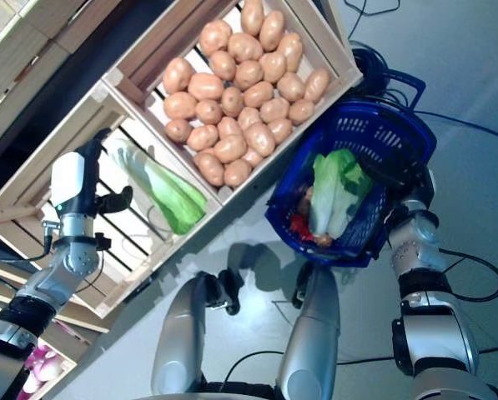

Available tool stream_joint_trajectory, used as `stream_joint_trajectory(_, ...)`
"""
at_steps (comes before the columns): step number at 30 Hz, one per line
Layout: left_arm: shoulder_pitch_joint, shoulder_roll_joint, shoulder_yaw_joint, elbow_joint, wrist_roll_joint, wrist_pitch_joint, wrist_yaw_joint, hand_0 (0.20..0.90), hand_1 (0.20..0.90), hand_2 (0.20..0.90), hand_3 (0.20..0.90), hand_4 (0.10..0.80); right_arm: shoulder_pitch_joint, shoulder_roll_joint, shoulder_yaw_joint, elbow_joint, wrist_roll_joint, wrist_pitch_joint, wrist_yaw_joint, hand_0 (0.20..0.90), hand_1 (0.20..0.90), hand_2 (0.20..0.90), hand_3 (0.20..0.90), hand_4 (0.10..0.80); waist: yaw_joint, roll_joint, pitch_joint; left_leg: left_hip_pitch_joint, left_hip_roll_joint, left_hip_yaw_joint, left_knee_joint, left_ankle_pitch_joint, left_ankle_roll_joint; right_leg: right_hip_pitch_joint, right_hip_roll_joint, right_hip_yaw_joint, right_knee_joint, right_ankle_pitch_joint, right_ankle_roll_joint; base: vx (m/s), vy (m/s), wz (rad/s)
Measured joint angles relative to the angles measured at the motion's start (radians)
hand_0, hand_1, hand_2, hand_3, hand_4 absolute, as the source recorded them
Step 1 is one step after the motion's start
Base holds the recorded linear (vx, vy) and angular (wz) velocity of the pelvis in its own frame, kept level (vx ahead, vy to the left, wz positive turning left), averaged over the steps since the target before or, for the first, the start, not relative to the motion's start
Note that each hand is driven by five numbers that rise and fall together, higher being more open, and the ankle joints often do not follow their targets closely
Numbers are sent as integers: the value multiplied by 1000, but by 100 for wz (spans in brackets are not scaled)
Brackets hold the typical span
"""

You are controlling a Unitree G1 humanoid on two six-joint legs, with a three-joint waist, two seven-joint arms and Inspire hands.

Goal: Put vegetables into the basket

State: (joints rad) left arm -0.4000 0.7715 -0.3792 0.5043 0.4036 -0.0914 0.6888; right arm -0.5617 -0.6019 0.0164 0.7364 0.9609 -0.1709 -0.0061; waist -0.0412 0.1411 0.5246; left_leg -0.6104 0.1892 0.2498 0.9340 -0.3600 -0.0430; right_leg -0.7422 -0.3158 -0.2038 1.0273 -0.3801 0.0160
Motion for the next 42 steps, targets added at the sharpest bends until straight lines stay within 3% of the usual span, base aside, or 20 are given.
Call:
stream_joint_trajectory(8, -15, 34, -11, 126, 176, 22, 53, 900, 900, 900, 900, 800, 66, 52, 41, 15, -2, -7, -16, 900, 900, 900, 900, 800, -56, 3, 0, 8, 0, 53, -37, -1, 1, -39, 1, 37, -16, 5, 6, -17, 74, -13)
stream_joint_trajectory(19, -158, 52, -116, 256, 190, 51, 2, 900, 900, 900, 900, 800, 5, 14, 41, 43, -2, -8, -16, 900, 900, 900, 900, 800, -56, 9, -1, -20, 1, 81, -39, -1, 2, -95, 16, 69, -15, 14, 9, -14, 49, -5)
stream_joint_trajectory(23, -236, 63, -137, 295, 181, 72, -52, 900, 900, 900, 900, 800, -60, 6, 41, 44, -1, -8, -16, 900, 900, 900, 900, 800, -54, 10, -1, -94, 6, 82, 0, -3, 5, -176, 21, 87, 17, 20, 5, -28, 14, -3)
stream_joint_trajectory(31, -285, 70, -165, 317, 141, 132, -116, 900, 900, 900, 900, 800, -107, 3, 79, 43, 0, -6, -16, 900, 900, 900, 900, 800, -49, 12, 0, -180, 34, 67, 55, -5, 9, -252, 39, 87, 49, 32, -15, -32, -5, -3)
stream_joint_trajectory(38, -318, 73, -167, 381, 142, 196, -176, 900, 900, 900, 900, 800, -112, -18, 79, 6, 31, -7, -13, 900, 900, 900, 900, 800, -50, 11, 0, -277, 38, 32, 96, -1, 6, -329, 52, 79, 66, 47, -29, -5, -1, 0)
stream_joint_trajectory(42, -373, 93, -214, 364, 156, 211, -191, 900, 900, 900, 900, 800, -127, -30, 79, 9, 33, -9, -13, 900, 900, 900, 900, 800, -35, 10, 0, -319, 37, 29, 113, -4, 12, -368, 54, 84, 77, 50, -26, -6, 3, 5)
